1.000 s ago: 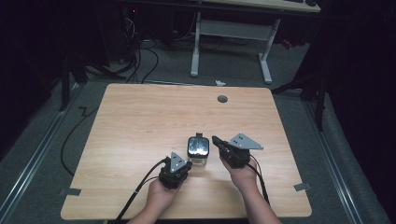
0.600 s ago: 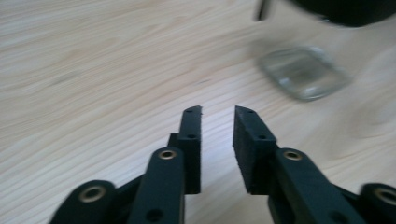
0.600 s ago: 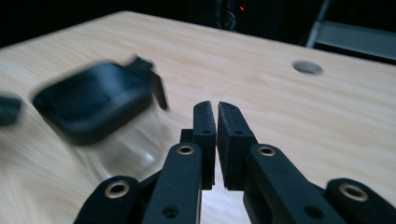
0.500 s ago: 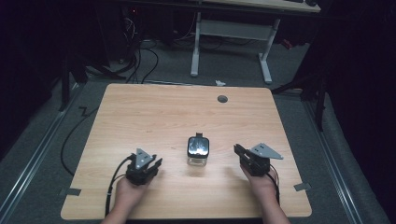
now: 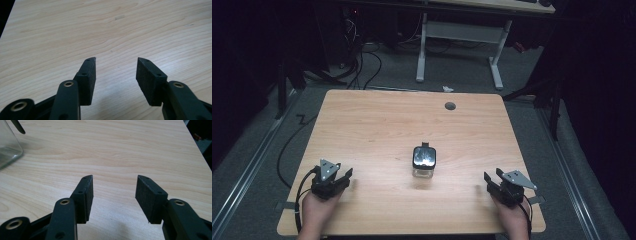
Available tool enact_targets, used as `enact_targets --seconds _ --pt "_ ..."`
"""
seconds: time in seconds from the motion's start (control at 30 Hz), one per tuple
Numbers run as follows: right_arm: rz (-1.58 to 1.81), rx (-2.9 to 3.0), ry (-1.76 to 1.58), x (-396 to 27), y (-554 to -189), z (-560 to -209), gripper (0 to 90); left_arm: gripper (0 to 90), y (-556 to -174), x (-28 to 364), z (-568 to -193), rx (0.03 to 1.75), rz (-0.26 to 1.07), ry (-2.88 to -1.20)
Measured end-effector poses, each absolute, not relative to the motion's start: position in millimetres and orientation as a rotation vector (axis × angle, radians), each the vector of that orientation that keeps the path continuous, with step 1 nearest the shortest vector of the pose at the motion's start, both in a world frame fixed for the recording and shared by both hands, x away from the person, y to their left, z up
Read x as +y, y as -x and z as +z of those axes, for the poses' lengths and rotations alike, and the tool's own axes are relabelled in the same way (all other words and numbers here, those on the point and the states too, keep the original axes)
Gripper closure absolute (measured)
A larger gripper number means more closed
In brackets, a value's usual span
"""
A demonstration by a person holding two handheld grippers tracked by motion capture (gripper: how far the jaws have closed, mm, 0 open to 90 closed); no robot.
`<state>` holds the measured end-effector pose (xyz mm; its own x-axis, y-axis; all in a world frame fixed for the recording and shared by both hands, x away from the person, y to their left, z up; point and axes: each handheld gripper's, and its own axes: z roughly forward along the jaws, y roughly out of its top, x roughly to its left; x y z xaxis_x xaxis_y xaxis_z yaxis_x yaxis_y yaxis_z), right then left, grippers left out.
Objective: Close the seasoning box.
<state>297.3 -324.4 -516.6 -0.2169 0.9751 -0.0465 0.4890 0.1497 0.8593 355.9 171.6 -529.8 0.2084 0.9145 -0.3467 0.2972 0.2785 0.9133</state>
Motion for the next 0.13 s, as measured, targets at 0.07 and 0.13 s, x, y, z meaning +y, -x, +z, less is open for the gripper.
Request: enact_targets --seconds 0.07,0.13 --pt "0.995 1.794 -1.393 -323.9 -295.5 -517.1 48.9 51.3 -352.8 167.0 -530.5 1.327 0.647 -1.264" --pt "0.996 1.79 -1.4 -324.3 -294.5 -517.3 49.1 51.5 -352.5 166.3 -530.4 1.33 0.64 -1.259"
